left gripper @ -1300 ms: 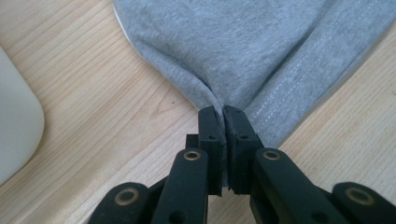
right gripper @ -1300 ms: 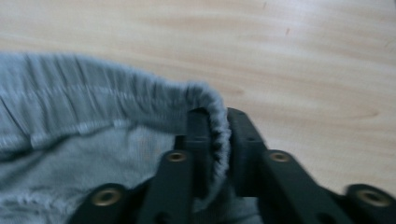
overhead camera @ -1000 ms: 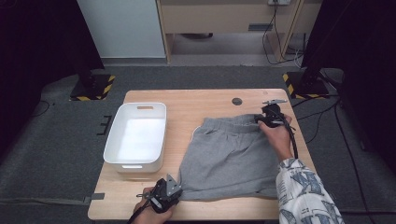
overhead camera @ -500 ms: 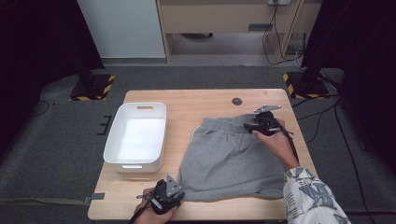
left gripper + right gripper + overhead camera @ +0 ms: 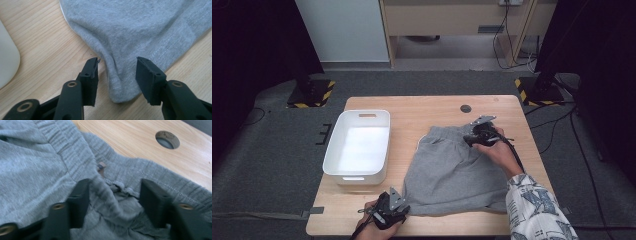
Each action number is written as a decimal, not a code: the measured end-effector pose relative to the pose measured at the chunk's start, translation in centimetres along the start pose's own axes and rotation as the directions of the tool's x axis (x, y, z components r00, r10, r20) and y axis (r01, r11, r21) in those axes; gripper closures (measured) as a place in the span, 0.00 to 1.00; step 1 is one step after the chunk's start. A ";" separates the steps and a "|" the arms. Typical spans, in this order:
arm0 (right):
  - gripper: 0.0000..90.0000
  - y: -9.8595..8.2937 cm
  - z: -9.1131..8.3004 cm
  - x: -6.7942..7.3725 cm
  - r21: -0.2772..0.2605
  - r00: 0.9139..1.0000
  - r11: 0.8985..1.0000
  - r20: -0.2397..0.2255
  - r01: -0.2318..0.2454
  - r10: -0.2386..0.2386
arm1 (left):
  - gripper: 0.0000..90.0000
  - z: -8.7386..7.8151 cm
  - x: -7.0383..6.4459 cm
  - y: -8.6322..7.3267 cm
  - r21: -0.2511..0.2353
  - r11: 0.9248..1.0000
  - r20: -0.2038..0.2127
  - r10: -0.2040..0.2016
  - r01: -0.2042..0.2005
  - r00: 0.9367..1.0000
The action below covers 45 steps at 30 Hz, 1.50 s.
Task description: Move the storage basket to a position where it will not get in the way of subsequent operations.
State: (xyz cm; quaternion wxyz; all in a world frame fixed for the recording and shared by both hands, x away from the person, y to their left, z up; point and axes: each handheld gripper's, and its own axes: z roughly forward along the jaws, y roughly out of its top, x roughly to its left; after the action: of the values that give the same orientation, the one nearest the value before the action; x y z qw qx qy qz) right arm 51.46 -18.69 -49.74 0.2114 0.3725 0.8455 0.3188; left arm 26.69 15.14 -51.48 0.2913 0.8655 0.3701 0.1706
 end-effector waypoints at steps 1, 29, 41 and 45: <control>0.55 0.1 0.0 0.0 -0.001 1.000 1.000 -0.001 0.008 -0.008 | 0.61 0.0 0.0 0.0 0.001 1.000 0.003 0.002 -0.002 1.000; 0.96 2.9 2.7 -0.5 0.034 0.996 0.997 0.055 -0.073 0.071 | 0.96 -0.3 0.2 0.2 0.029 0.999 -0.004 0.024 -0.024 1.000; 0.47 5.1 2.0 2.8 -0.053 0.992 0.994 0.071 -0.097 0.100 | 0.58 -0.9 0.1 0.0 -0.050 0.998 -0.020 -0.039 0.038 0.999; 0.48 6.2 2.4 4.7 -0.057 0.994 0.993 0.030 -0.106 0.108 | 0.57 -1.0 0.1 0.0 -0.062 0.997 -0.015 -0.051 0.050 0.999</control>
State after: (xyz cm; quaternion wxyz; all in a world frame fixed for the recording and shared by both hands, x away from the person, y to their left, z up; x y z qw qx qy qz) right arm 53.02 -10.99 -47.65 0.2181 0.4166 0.8116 0.3467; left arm 26.27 15.58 -50.71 0.3189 0.8449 0.3890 0.1818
